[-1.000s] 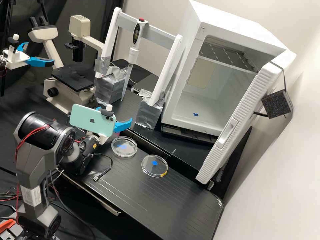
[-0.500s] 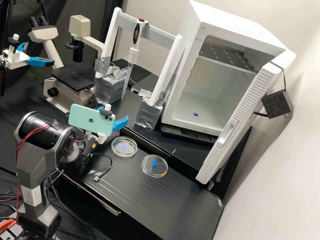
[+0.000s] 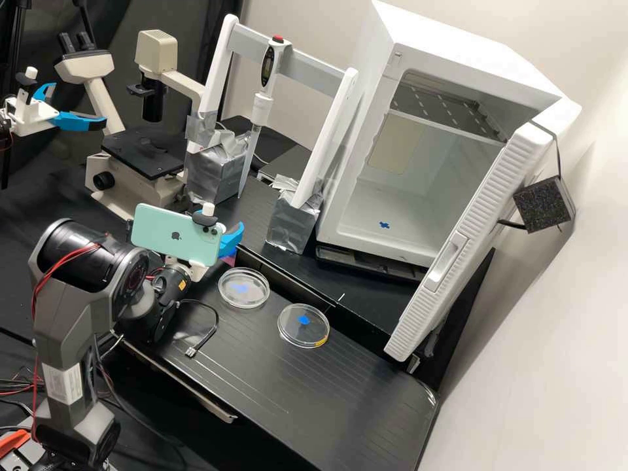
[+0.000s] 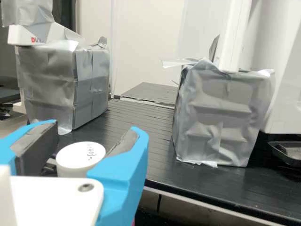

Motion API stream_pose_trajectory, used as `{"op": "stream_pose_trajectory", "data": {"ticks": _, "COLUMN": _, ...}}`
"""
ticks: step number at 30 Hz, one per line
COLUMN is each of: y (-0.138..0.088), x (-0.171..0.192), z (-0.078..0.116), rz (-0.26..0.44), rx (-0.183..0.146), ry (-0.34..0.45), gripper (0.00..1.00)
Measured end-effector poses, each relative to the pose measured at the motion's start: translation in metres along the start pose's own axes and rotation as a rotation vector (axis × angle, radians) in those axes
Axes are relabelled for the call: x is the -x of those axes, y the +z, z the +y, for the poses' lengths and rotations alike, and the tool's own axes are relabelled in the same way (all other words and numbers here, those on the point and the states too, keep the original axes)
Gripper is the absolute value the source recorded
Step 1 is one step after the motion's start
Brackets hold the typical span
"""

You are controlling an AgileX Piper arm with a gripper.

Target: Open the bottle

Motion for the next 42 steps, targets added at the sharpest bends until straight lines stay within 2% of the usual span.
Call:
{"op": "stream_pose_trajectory", "data": {"ticks": 4, "y": -0.0015, "x": 0.0, "z": -0.0012, "rz": 0.005, "rx": -0.001, "ry": -0.004, "gripper": 0.0}}
{"op": "stream_pose_trajectory", "data": {"ticks": 7, "y": -0.0019, "x": 0.0, "z": -0.0016, "rz": 0.007, "rx": 0.013, "ry": -0.006, "gripper": 0.0}}
{"op": "stream_pose_trajectory", "data": {"ticks": 42, "y": -0.0019, "x": -0.0001, "z": -0.0014, "rz": 0.009, "rx": 0.012, "ry": -0.001, "gripper": 0.0}}
